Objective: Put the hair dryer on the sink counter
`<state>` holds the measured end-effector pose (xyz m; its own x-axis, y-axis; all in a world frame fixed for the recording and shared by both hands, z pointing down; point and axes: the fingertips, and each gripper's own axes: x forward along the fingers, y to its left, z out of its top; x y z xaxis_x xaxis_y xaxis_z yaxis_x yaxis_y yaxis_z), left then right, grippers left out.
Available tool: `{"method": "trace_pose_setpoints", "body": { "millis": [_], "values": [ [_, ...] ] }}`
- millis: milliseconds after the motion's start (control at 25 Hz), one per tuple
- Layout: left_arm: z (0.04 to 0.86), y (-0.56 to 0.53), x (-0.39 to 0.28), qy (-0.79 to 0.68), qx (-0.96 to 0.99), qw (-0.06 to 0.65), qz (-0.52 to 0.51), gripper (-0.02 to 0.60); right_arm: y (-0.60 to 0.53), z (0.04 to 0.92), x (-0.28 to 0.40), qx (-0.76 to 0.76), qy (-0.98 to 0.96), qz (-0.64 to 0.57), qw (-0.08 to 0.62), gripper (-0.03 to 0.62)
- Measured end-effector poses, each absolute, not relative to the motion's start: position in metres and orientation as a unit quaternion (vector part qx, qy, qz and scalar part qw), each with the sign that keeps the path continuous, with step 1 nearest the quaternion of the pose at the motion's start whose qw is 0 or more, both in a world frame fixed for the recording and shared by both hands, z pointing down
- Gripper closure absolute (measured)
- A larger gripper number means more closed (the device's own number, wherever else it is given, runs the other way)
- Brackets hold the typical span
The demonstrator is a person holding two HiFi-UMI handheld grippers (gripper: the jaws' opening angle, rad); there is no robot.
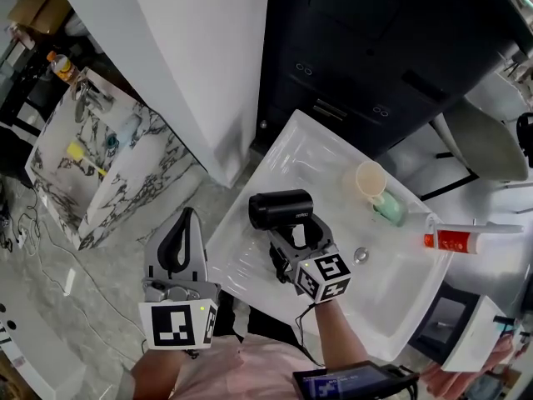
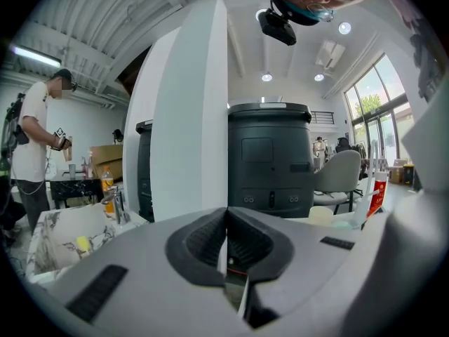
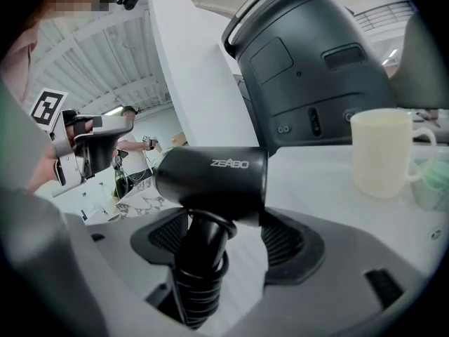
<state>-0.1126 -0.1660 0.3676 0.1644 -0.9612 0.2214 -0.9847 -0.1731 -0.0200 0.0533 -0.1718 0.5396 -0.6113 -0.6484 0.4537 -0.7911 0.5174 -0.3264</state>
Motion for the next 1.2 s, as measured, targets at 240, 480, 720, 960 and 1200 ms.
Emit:
{"method": "trace_pose_setpoints", "body": {
  "millis": [240,480,720,960,1200],
  "values": [
    [0.374,-0.170,-0.114,-0.643,0.757,0.069,0.096,0.572,-0.178,0.556,0.050,0.408,-0.850,0.290,0.162,0.260],
    [0.378,-0.173,-0.111,-0.642,0.757,0.073,0.097,0.572,-0.180,0.567,0.047,0.394,-0.845,0.314,0.180,0.260],
    [0.382,-0.175,-0.112,-0.643,0.755,0.078,0.102,0.572,-0.181,0.580,0.047,0.385,-0.834,0.345,0.193,0.260],
    [0.383,-0.177,-0.111,-0.643,0.755,0.079,0.102,0.572,-0.182,0.584,0.047,0.376,-0.830,0.360,0.200,0.256],
    [0.383,-0.179,-0.108,-0.639,0.758,0.080,0.102,0.572,-0.181,0.585,0.049,0.375,-0.828,0.368,0.196,0.253]
  ]
}}
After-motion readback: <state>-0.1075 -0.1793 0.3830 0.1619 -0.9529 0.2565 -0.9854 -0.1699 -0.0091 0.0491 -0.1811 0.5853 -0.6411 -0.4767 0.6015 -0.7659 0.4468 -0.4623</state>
